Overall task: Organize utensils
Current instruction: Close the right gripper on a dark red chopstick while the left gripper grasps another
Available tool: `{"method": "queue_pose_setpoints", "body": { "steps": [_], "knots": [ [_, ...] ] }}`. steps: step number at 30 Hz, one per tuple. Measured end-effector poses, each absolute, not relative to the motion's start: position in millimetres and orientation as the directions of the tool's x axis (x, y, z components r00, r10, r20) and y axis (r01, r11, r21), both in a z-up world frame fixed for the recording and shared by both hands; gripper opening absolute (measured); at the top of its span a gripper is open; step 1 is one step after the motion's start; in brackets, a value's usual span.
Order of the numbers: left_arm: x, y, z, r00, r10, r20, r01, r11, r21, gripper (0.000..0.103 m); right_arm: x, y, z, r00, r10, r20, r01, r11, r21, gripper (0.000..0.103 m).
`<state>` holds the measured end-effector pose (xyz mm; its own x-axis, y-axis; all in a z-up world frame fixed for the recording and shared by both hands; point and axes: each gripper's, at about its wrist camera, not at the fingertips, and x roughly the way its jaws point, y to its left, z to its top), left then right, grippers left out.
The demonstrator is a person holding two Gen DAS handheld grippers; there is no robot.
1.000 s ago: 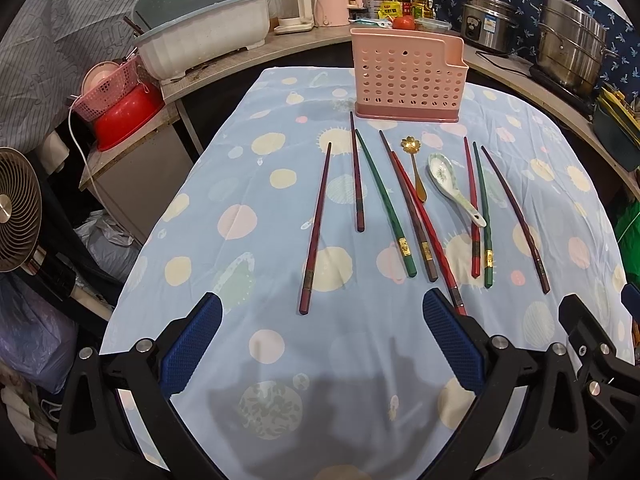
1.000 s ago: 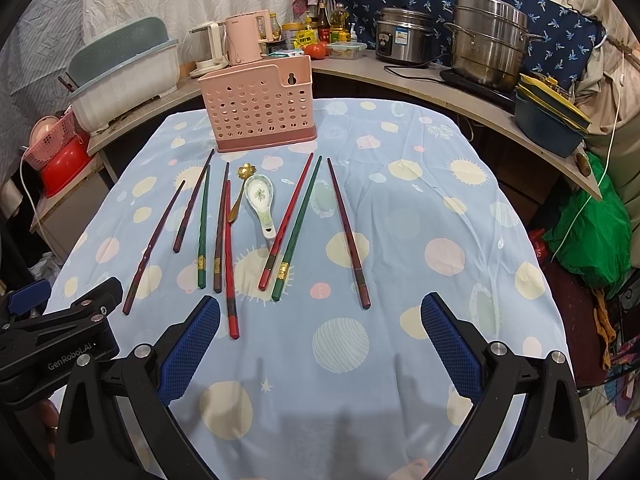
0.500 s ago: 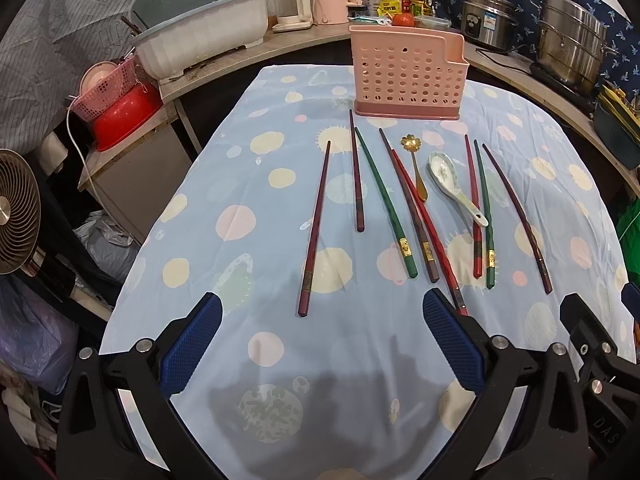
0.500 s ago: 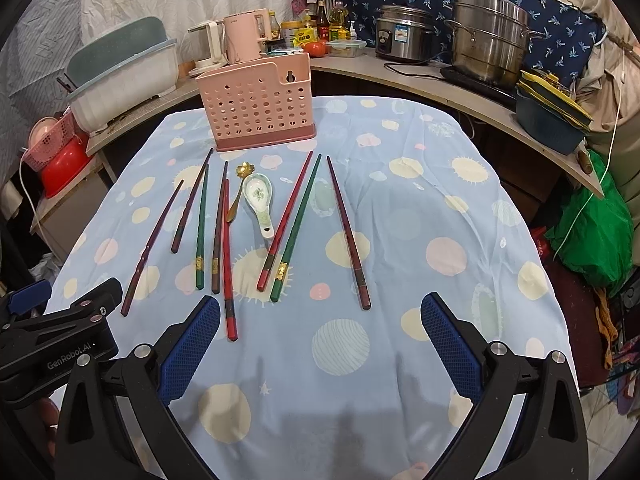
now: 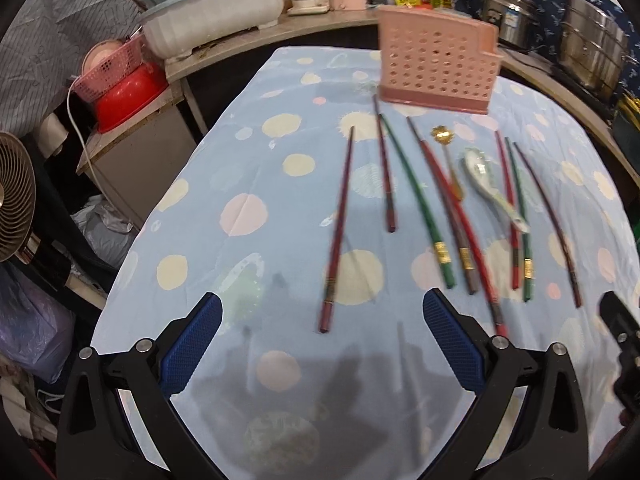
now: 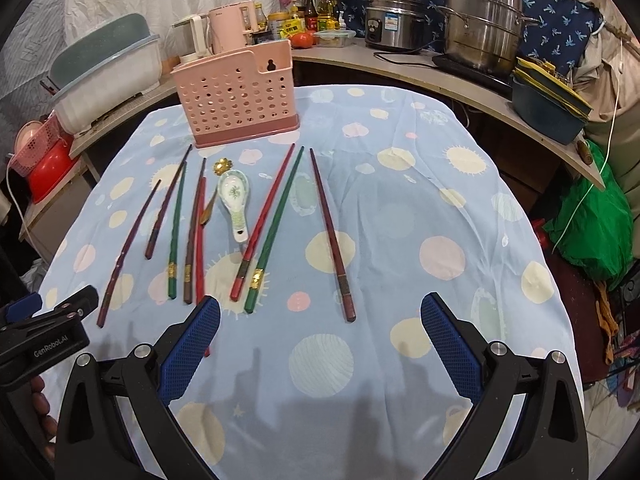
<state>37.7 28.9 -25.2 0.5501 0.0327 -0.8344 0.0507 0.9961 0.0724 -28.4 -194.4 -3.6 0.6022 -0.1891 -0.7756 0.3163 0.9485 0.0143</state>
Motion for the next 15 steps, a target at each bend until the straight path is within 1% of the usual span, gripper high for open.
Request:
{"method": "queue_pose_setpoints", "body": {
  "steps": [5, 8, 11, 13, 15],
  "knots": [
    [54.6, 47.4, -44.9, 0.536, 0.046, -0.843, 0.014, 0.998, 0.063, 0.096, -16.0, -206.7, -15.4, 0.593, -0.19, -0.782, 0.333, 0.943, 0.024, 0.096],
    [62.8, 51.7, -54.3, 0.525, 0.047, -0.85, 0.014, 0.998, 0.063, 0.093, -9.0, -211.6, -23.0, 0.588, -0.188, -0.786, 0.335, 0.942, 0.026, 0.095],
    [69.1, 53.1, -62.7, 0.504, 0.023, -0.863, 0.021, 0.999, 0.039, 0.085, -1.6, -213.1, -30.4, 0.576, -0.183, -0.796, 0.33, 0.944, 0.021, 0.091],
    [71.2, 52.8, -68.4, 0.484, -0.002, -0.875, 0.034, 0.999, 0.017, 0.078, 2.9, -213.7, -35.8, 0.566, -0.184, -0.804, 0.328, 0.945, 0.015, 0.087],
    [72.1, 51.9, -71.3, 0.476, -0.017, -0.879, 0.043, 0.999, 0.004, 0.074, 6.7, -214.1, -40.7, 0.558, -0.177, -0.811, 0.324, 0.946, 0.016, 0.084]
  ]
}}
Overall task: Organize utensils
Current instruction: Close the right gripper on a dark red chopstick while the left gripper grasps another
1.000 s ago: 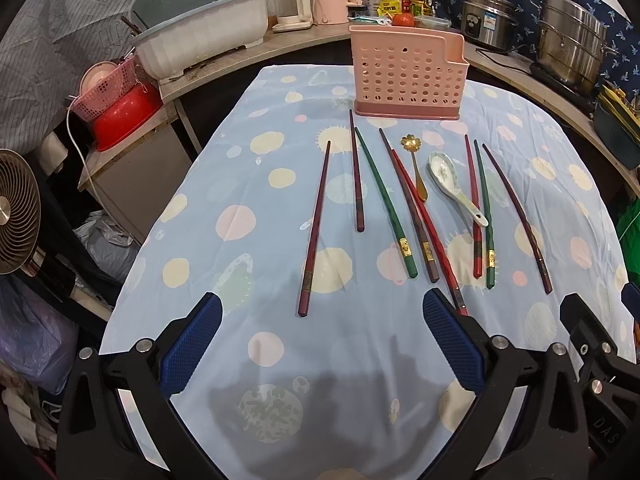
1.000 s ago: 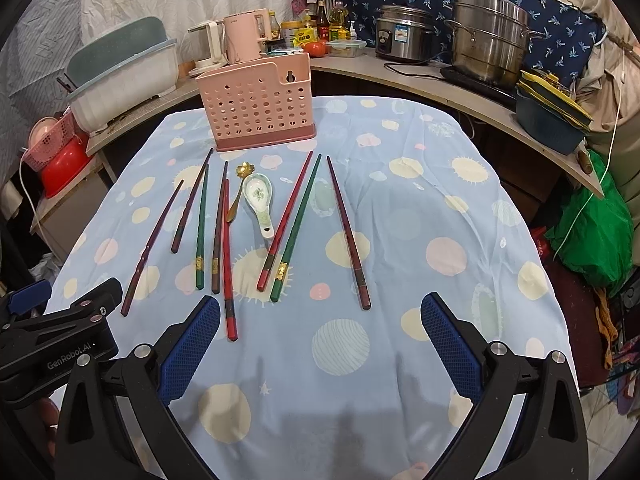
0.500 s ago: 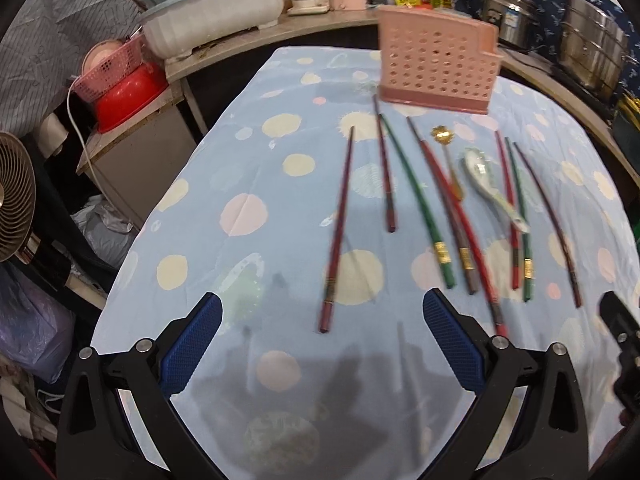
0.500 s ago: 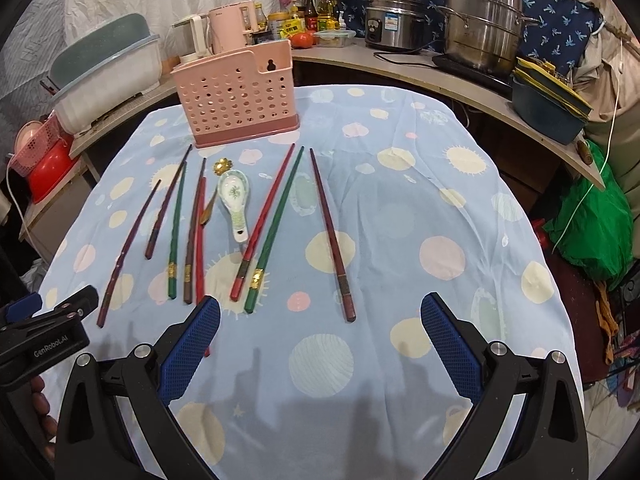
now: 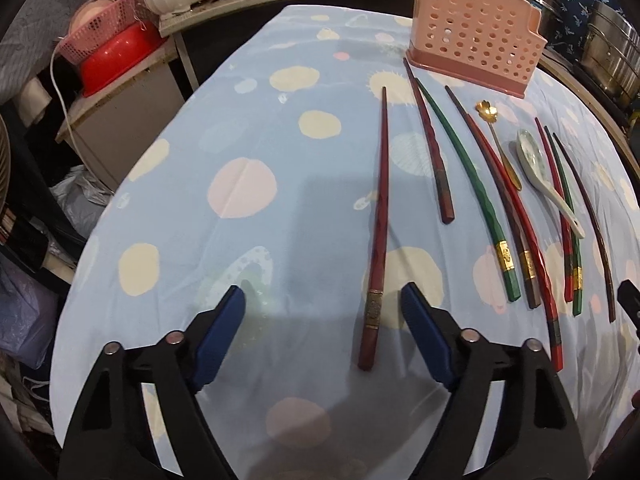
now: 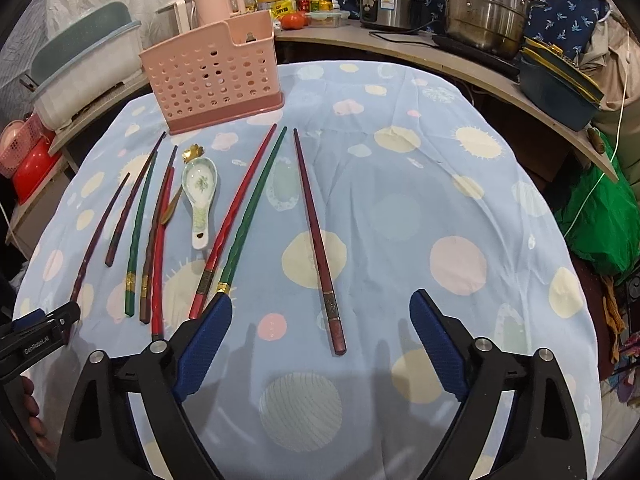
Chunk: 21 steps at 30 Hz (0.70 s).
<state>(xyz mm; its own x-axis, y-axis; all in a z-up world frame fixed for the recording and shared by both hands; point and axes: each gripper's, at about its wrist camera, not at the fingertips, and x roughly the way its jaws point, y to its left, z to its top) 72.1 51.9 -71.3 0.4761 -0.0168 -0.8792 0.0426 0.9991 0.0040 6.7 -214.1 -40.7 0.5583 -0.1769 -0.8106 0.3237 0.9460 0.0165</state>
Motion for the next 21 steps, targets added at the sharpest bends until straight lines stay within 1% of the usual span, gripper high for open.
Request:
{"method": "queue_pose_setpoints", "body": {
  "steps": [2, 4, 5, 7, 8, 10, 11, 13, 14, 16, 18, 21],
  "knots": [
    [71.3, 50.0, -70.6, 0.481, -0.023, -0.876, 0.054, 0.999, 0.003, 0.069, 8.9, -215.5, -44.1, 0.555, -0.17, -0.814, 0.32, 0.947, 0.021, 0.081],
    [70.7, 47.2, -69.7, 0.478, -0.043, -0.878, 0.072, 0.997, -0.009, 0.058, 11.3, -216.5, -46.5, 0.555, -0.16, -0.816, 0.315, 0.949, 0.028, 0.076],
    [70.4, 46.7, -69.2, 0.475, -0.052, -0.878, 0.077, 0.997, -0.017, 0.056, 12.3, -217.2, -47.1, 0.554, -0.155, -0.818, 0.313, 0.949, 0.032, 0.075],
    [68.7, 45.2, -68.2, 0.469, -0.07, -0.881, 0.089, 0.996, -0.031, 0.047, 14.7, -218.5, -47.9, 0.556, -0.144, -0.819, 0.309, 0.95, 0.043, 0.069],
    [67.3, 44.8, -67.6, 0.467, -0.077, -0.881, 0.094, 0.995, -0.038, 0.045, 16.0, -219.4, -48.3, 0.558, -0.139, -0.818, 0.306, 0.951, 0.047, 0.068],
    [65.6, 44.2, -67.1, 0.46, -0.095, -0.883, 0.103, 0.993, -0.053, 0.035, 17.6, -221.6, -49.1, 0.562, -0.128, -0.817, 0.302, 0.951, 0.059, 0.063],
    [64.8, 44.2, -66.8, 0.458, -0.099, -0.883, 0.105, 0.993, -0.057, 0.032, 18.4, -223.1, -49.9, 0.562, -0.122, -0.818, 0.302, 0.951, 0.066, 0.061],
    [64.2, 43.8, -66.4, 0.453, -0.113, -0.884, 0.113, 0.991, -0.069, 0.023, 19.9, -225.2, -51.8, 0.56, -0.105, -0.822, 0.3, 0.95, 0.083, 0.057],
    [64.2, 43.9, -66.5, 0.453, -0.116, -0.884, 0.115, 0.991, -0.071, 0.021, 20.1, -226.1, -52.4, 0.56, -0.102, -0.822, 0.301, 0.95, 0.087, 0.056],
    [63.3, 43.6, -66.5, 0.451, -0.121, -0.885, 0.123, 0.99, -0.073, 0.013, 20.5, -225.7, -52.9, 0.56, -0.092, -0.823, 0.293, 0.952, 0.093, 0.052],
    [62.1, 42.4, -66.6, 0.443, -0.134, -0.886, 0.136, 0.987, -0.082, 0.008, 21.1, -224.8, -53.3, 0.56, -0.088, -0.824, 0.288, 0.953, 0.094, 0.049],
    [58.8, 39.9, -66.7, 0.443, -0.141, -0.886, 0.148, 0.986, -0.083, 0.008, 19.8, -225.3, -57.1, 0.552, -0.073, -0.83, 0.285, 0.952, 0.106, 0.046]
  ]
}}
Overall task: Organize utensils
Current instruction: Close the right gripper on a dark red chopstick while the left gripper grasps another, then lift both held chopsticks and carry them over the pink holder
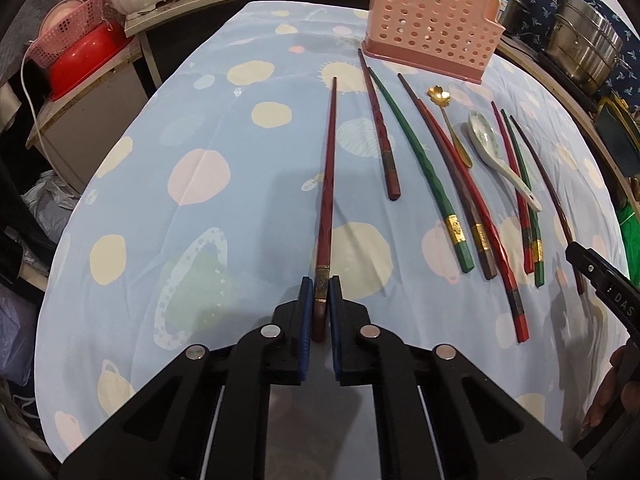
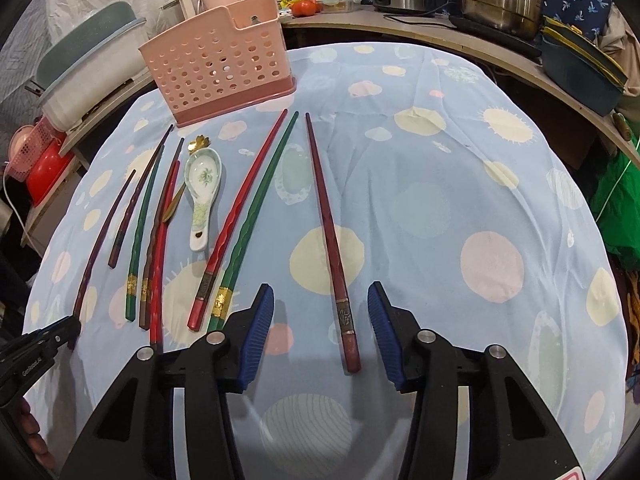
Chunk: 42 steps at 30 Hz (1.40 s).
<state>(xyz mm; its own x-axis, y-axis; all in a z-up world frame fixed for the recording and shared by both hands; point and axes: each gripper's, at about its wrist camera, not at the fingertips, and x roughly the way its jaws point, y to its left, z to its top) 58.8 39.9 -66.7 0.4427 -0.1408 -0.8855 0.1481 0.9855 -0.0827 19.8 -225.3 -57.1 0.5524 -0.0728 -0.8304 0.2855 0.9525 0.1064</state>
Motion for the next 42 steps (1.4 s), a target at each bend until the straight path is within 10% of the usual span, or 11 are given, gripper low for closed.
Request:
{"method": "queue_pose_setpoints", "body": {
  "steps": [15, 42],
  "knots": [
    [55.8, 42.2, -66.0, 0.443, -0.167, -0.881, 0.154, 0.982, -0.109, 0.007, 13.3, -230.7, -65.3, 0.535, -0.064, -0.843, 0.301, 0.946, 0.119, 0.01],
    [13.1, 53.2, 26.8, 0.561, -0.253, -0.788, 0.21, 0.964, -0.16, 0.007, -36.4, -217.8, 45.3, 0.687, -0.068, -0.723, 0.234, 0.963, 0.132, 0.007]
  ]
}}
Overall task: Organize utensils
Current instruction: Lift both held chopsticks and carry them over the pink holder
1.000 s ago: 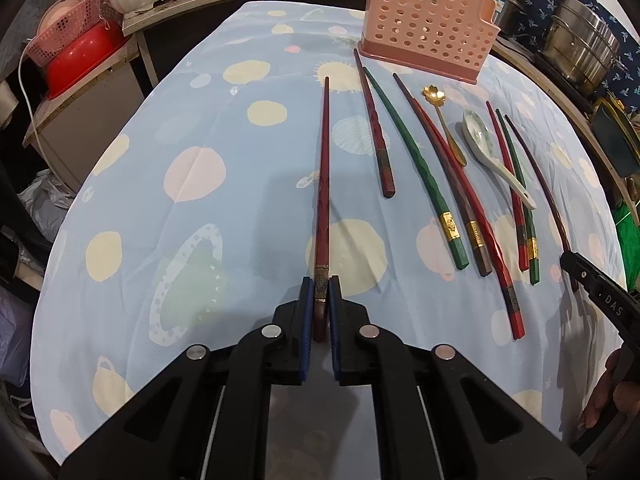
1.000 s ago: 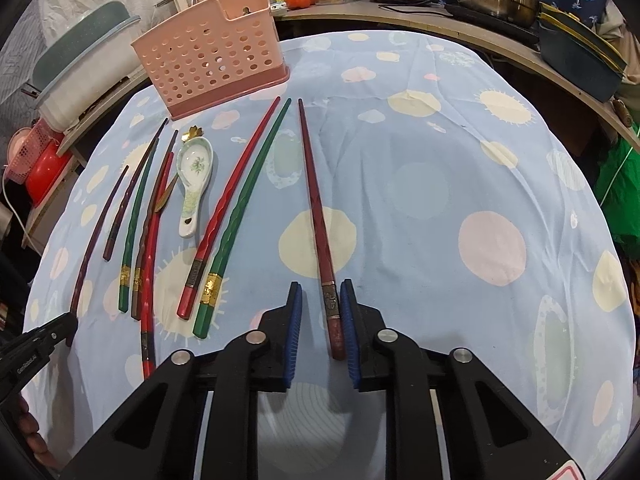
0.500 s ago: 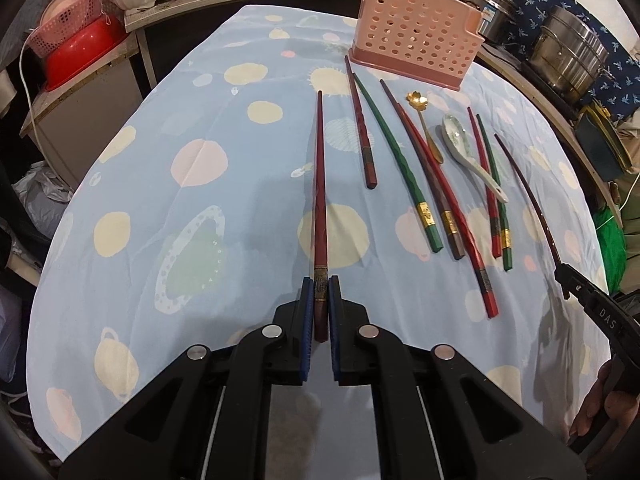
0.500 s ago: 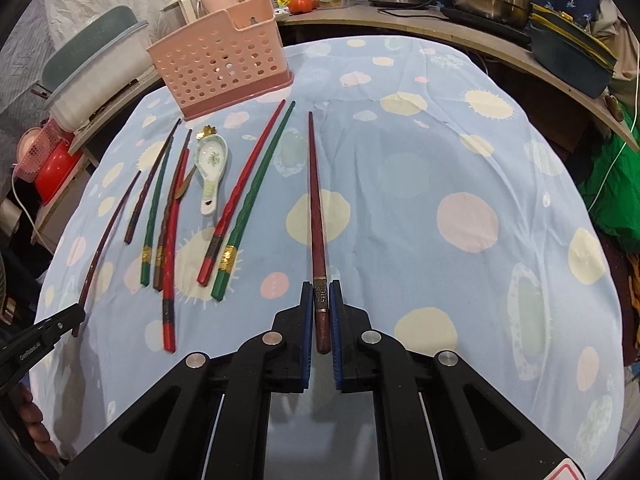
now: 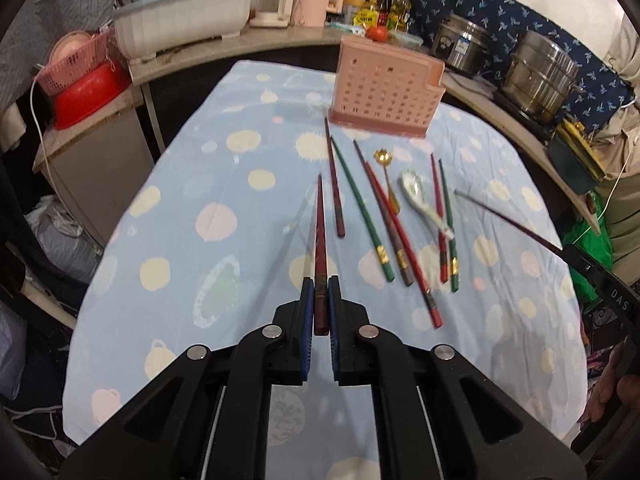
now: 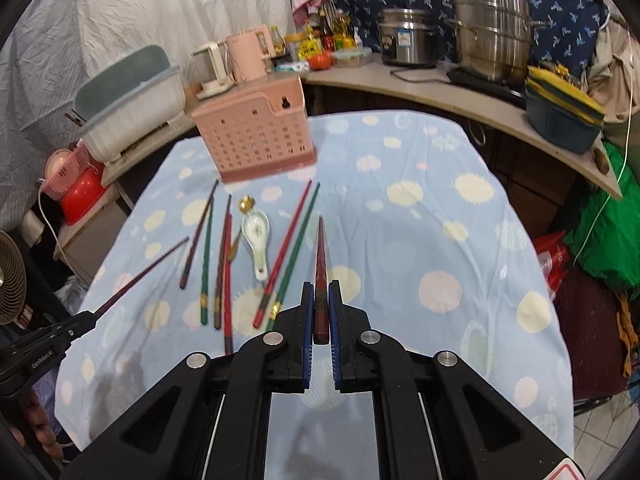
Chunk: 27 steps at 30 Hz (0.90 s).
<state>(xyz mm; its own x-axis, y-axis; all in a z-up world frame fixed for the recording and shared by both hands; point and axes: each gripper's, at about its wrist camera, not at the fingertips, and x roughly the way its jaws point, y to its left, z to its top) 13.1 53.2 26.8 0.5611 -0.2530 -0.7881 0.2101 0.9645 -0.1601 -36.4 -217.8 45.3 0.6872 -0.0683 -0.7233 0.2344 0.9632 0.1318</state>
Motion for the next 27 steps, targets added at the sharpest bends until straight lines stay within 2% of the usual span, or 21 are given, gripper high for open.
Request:
{"method": "queue_pose_setpoints", "body": {
  "steps": [12, 20, 27],
  "knots": [
    [48.4, 37.5, 116.2, 0.702, -0.264, -0.661, 0.249, 0.961, -0.12, 0.007, -14.8, -225.3, 128.2, 0.802, -0.076, -0.593, 0.182, 0.976, 0.121, 0.007],
    [98.1, 10.3, 167.1, 0.743, -0.297, -0.599, 0.304, 0.948, -0.093, 0.007, 27.6, -241.7, 171.9, 0.844, -0.057, -0.533, 0.148, 0.981, 0.129, 0.007],
    [153.8, -8.7, 223.4, 0.775, -0.351, -0.525, 0.341, 0.932, -0.12, 0.007, 82.9, -257.0, 215.8, 0.885, -0.05, -0.463, 0.129, 0.982, 0.139, 0.007]
  ]
}}
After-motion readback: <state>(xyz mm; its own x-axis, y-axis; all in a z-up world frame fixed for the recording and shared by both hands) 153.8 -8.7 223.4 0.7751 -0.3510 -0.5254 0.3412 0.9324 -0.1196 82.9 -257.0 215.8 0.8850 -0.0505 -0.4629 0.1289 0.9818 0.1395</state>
